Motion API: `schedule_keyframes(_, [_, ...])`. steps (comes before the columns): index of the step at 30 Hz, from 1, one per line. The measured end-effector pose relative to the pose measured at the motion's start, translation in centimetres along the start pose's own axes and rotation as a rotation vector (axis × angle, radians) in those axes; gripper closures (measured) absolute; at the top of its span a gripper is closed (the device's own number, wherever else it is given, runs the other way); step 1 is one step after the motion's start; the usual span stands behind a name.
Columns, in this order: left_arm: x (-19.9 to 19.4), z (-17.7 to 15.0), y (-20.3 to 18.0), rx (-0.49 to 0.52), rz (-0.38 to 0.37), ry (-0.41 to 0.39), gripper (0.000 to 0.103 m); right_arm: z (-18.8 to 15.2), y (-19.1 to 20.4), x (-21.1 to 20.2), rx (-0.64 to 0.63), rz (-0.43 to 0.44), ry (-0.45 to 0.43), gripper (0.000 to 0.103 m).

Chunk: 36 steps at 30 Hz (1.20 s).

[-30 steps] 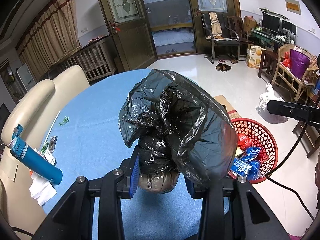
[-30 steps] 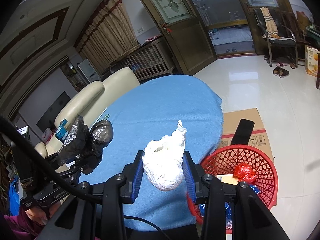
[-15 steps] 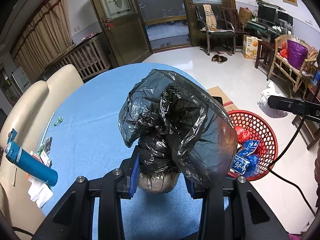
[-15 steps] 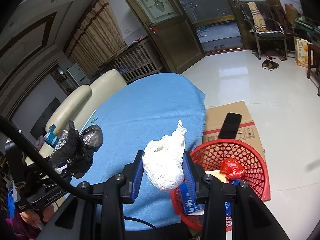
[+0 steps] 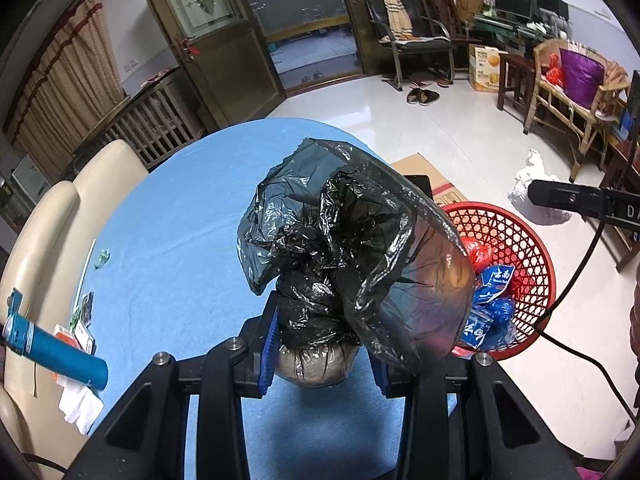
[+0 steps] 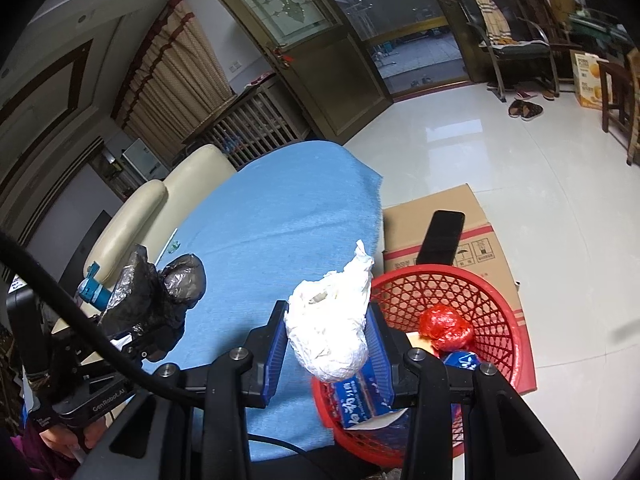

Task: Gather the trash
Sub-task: 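Open the right tool to drop the white bag while the left tool drops the black bag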

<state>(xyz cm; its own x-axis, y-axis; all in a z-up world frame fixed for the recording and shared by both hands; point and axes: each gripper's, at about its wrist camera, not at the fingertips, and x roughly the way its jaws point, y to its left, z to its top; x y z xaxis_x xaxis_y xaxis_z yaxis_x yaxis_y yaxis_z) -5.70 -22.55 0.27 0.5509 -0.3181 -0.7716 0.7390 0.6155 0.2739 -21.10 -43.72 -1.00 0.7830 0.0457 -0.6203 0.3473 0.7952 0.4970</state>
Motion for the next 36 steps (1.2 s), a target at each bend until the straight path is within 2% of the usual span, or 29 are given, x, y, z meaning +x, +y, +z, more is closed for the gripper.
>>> schedule_keyframes(7, [0.8, 0.8, -1.4, 0.067, -0.040, 0.002, 0.063, -0.1, -2.1, 0.4, 0.031, -0.030, 0.013, 0.061])
schedule_keyframes(10, [1.3, 1.5, -2.5, 0.088, -0.131, 0.006, 0.061, -0.3, -3.1, 0.8, 0.043, -0.055, 0.027, 0.060])
schedule_keyframes(13, [2.1, 2.3, -3.7, 0.102, -0.231, 0.009, 0.060, -0.5, -4.6, 1.4, 0.069, -0.081, 0.067, 0.055])
schedule_keyframes(15, [2.8, 2.8, -4.5, 0.113, -0.301, 0.015, 0.054, -0.7, -5.7, 1.8, 0.096, -0.097, 0.091, 0.045])
schedule_keyframes(17, [3.3, 3.1, -5.0, 0.107, -0.327, 0.023, 0.036, -0.8, -6.6, 1.9, 0.131, -0.083, 0.106, 0.041])
schedule_keyframes(19, [3.3, 3.0, -4.9, 0.092, -0.344, 0.024, 0.036, -0.8, -7.2, 1.9, 0.160, -0.054, 0.112, 0.039])
schedule_keyframes(24, [2.5, 1.7, -2.8, 0.052, -0.252, 0.009, 0.036, -0.5, -6.5, 1.4, 0.149, -0.068, 0.086, 0.039])
schedule_keyframes(27, [1.5, 0.7, 0.6, -0.023, -0.132, -0.011, 0.031, 0.0, -4.6, 1.2, 0.108, -0.077, 0.065, 0.039])
schedule_keyframes(30, [0.1, -0.4, 4.2, -0.096, -0.006, -0.040, 0.030, 0.8, -0.9, 1.4, 0.010, -0.103, 0.040, 0.038])
schedule_keyframes(36, [-2.8, -3.4, 10.5, -0.225, 0.183, -0.069, 0.030, 1.6, 7.6, 2.7, -0.158, -0.074, 0.003, 0.035])
